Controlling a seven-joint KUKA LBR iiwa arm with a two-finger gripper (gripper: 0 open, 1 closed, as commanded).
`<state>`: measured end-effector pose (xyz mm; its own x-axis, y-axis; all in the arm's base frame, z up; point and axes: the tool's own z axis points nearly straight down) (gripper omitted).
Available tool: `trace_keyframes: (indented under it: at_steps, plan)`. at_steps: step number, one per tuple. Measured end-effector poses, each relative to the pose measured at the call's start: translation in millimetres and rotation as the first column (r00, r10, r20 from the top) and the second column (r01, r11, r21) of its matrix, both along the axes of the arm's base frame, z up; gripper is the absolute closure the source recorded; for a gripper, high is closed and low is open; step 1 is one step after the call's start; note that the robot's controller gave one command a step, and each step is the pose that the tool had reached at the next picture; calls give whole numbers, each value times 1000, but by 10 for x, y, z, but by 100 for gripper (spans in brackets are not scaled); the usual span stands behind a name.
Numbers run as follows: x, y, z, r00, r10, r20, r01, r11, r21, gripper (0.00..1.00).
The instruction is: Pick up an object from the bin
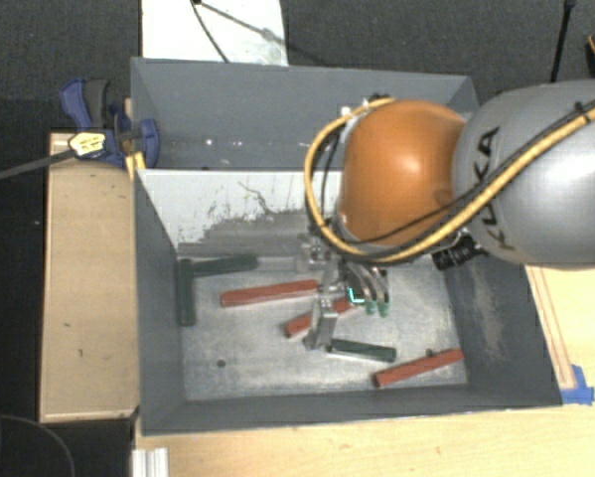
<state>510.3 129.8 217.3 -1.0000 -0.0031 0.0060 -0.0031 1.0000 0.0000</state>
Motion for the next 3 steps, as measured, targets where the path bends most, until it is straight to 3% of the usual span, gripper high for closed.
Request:
trace_keyframes:
  at_steps: [1, 2, 3]
  plan:
    - [260, -382, -1363, 1000, -29, 1, 29, 1000, -1, 0]
    - [274, -366, -1318, 999, -34, 7, 34, 999, 2, 100]
    - [274, -366, -1318, 999, -36, 7, 36, 999, 2, 0]
